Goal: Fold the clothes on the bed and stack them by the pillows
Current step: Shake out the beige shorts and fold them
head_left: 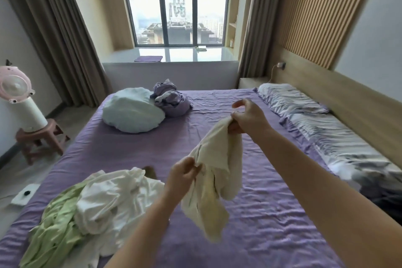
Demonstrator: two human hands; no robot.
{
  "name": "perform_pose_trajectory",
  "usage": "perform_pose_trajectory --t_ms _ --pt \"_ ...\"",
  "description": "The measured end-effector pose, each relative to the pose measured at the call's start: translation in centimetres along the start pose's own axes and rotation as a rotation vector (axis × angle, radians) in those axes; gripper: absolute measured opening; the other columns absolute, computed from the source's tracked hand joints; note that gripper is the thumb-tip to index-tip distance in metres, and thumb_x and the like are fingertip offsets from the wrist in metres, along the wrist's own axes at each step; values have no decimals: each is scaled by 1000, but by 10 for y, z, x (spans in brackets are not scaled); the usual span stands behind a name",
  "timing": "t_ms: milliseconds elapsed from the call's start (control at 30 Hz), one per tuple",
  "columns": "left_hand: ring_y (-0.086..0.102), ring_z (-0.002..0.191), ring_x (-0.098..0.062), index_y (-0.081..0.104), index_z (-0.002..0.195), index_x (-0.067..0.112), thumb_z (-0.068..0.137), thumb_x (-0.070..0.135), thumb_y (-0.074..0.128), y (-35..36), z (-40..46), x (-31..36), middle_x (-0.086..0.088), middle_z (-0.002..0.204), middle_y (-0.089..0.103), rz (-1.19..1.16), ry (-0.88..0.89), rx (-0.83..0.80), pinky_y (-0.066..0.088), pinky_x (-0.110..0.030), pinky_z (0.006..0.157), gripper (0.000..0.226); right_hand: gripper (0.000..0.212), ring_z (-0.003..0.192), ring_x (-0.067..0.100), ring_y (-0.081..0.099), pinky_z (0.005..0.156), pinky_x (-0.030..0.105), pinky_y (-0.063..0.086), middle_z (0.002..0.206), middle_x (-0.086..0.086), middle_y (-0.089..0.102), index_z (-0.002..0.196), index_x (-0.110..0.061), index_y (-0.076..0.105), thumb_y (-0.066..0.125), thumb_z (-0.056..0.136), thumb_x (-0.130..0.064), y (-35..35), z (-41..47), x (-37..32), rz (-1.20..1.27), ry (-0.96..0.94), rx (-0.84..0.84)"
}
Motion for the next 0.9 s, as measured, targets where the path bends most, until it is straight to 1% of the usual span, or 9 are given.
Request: perform_pose_trajectory --t_ms 100,200,300,400,467,533,667,800,900 --pt "47 64 -15 54 84 -3 95 -1 47 13 8 41 -10 72 48 -232 -64 -15 40 -27 59 13 30 62 8 68 67 25 58 85 16 66 108 -1 58 36 91 10 -39 -10 11 58 -84 -77" --pt "51 67 -13 55 98 2 98 2 42 31 14 82 -11 80 52 -365 -45 -85 42 -25 59 13 45 100 9 62 90 22 50 119 12 59 129 -3 46 50 87 12 -59 -25 22 -57 -199 -241" --pt "51 75 -16 57 113 2 99 3 40 45 19 116 -10 88 56 -440 -6 -139 42 -27 66 23 78 108 15 50 88 26 51 122 6 46 138 -11 37 79 72 -9 -74 -40 20 -281 -360 -279" --pt "56 82 -16 58 119 2 99 3 41 62 19 144 -11 98 61 -485 5 -189 47 -23 70 26 94 110 12 39 93 24 41 122 3 39 145 -29 28 82 68 -36 -89 -59 -1 -573 -644 -167" --pt "61 81 -13 57 119 2 98 2 41 76 17 159 -11 99 63 -505 2 -241 51 -21 72 27 85 117 17 41 98 29 36 128 5 43 143 -33 31 75 73 -45 -93 -78 -18 -776 -861 -60" --pt "62 86 -17 56 122 -2 97 1 42 90 13 169 -14 103 63 -490 0 -306 51 -23 76 29 62 113 24 50 96 36 41 121 5 53 132 -25 52 73 76 -41 -98 -93 -31 -814 -1007 18" --pt "59 89 -20 53 125 -6 98 0 41 96 11 174 -16 105 61 -437 2 -345 50 -25 79 31 33 94 23 63 79 41 52 106 1 64 112 -18 64 68 83 -33 -105 -96 -32 -601 -872 -124" --pt "65 79 -12 62 114 0 97 4 44 80 7 171 -6 93 69 -473 4 -374 53 -22 72 25 52 114 22 57 84 35 53 135 4 49 131 -28 53 71 82 -30 -85 -120 -36 -769 -1059 -138" --pt "67 75 -9 64 106 7 98 3 43 60 6 166 0 87 73 -473 -7 -364 55 -20 68 23 26 120 28 52 78 36 56 144 11 41 104 -27 66 73 79 -24 -55 -145 -43 -892 -1269 -173"
Point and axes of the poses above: each hand's wrist, its own z-axis towards the middle knuckle, its own y-axis out of the palm, x = y × z, the point moved 9 cm from there along z, towards the middle knuckle
